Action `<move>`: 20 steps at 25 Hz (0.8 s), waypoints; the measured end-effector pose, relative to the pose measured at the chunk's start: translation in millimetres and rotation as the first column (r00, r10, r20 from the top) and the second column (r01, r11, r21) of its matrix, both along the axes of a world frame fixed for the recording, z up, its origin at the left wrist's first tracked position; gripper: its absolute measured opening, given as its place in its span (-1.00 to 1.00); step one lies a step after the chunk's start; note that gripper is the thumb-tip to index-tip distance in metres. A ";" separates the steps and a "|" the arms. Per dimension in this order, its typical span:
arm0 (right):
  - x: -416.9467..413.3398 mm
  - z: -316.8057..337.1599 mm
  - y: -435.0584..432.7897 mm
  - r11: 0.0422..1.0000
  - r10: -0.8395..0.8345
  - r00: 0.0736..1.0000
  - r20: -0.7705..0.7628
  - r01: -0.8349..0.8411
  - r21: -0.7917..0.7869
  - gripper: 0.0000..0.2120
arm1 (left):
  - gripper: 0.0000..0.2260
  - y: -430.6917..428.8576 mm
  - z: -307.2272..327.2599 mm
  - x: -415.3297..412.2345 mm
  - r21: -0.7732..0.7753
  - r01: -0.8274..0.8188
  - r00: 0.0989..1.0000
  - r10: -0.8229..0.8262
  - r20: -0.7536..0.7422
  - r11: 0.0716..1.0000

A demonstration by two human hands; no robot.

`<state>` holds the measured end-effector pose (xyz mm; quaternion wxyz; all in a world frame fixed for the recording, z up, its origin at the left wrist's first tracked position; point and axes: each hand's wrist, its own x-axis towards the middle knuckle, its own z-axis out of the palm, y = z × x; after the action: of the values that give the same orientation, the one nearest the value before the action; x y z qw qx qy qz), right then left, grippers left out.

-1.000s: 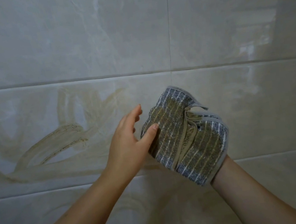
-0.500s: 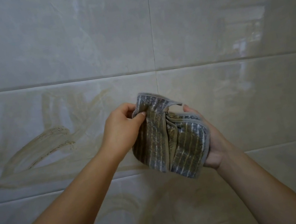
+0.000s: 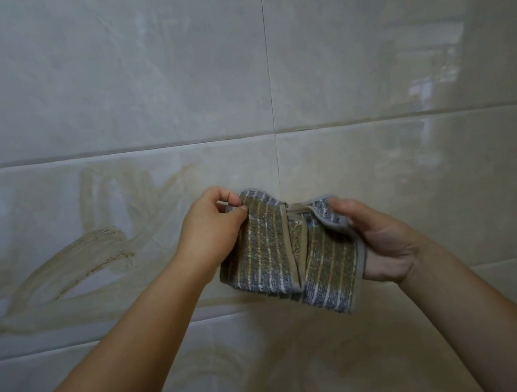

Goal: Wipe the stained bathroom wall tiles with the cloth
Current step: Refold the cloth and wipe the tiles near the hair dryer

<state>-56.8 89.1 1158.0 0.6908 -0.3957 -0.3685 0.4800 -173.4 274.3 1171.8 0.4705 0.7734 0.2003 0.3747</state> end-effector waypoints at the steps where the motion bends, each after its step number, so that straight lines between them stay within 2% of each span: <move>1: -3.5 1.7 0.7 1.000 0.000 0.999 0.041 0.000 -0.021 -0.64 | -0.94 0.2 1.9 -0.7 0.023 -0.014 1.000 0.014 -0.007 1.000; 2: -6.7 4.1 2.5 0.998 -0.016 0.996 0.085 0.021 -0.058 -0.73 | -0.95 -0.1 4.0 -1.7 0.050 -0.027 1.000 0.028 -0.014 0.998; 4: -5.3 6.9 7.9 0.984 -0.105 0.987 0.119 0.120 -0.134 -0.73 | -0.99 -3.6 8.1 -7.6 0.211 -0.062 0.992 0.083 -0.091 0.975; 6: -1.6 9.8 10.1 0.972 -0.177 0.983 0.042 0.182 -0.146 -0.69 | -0.81 -14.3 8.9 -14.5 0.478 -0.097 0.961 0.207 -0.182 0.873; 7: -1.6 12.6 10.5 0.971 -0.199 0.980 -0.005 0.196 -0.137 -0.65 | -0.69 -23.6 10.7 -18.2 0.546 -0.091 0.953 0.232 -0.194 0.833; 8: -1.9 14.7 11.0 0.970 -0.210 0.977 -0.030 0.205 -0.128 -0.58 | -0.57 -32.6 13.4 -21.3 0.544 -0.054 0.954 0.204 -0.220 0.837; 10: -3.1 17.5 11.8 0.974 -0.203 0.978 -0.054 0.196 -0.118 -0.45 | -0.48 -45.9 18.9 -23.9 0.372 0.100 0.947 0.027 -0.321 0.923; 12: -1.2 18.4 11.4 0.975 -0.201 0.978 -0.055 0.195 -0.106 -0.54 | -0.63 -42.2 19.7 -21.9 0.170 0.198 0.924 -0.126 -0.361 0.965; 14: 0.8 19.2 8.0 0.973 -0.218 0.974 -0.065 0.212 -0.093 -0.63 | -0.87 -27.5 19.4 -21.6 -0.021 0.193 0.939 -0.191 -0.286 0.981; 16: 4.5 21.5 4.0 0.970 -0.242 0.965 -0.101 0.238 -0.049 -0.66 | -0.86 -15.0 14.8 -23.0 -0.167 0.171 0.946 -0.209 -0.249 0.971; 19: 7.4 32.6 1.1 0.970 -0.231 0.959 -0.163 0.240 0.037 -0.47 | -0.58 -6.1 7.9 -30.9 0.005 0.220 0.929 -0.208 -0.305 0.975; 20: 6.0 37.4 2.2 0.970 -0.225 0.958 -0.180 0.238 0.055 -0.46 | -0.46 -3.1 7.6 -32.7 0.029 0.289 0.921 -0.270 -0.282 0.957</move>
<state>-50.8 91.2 1195.4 0.7861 -0.3664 -0.2767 0.4138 -206.0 271.3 1179.5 0.4593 0.8545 0.1381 0.1995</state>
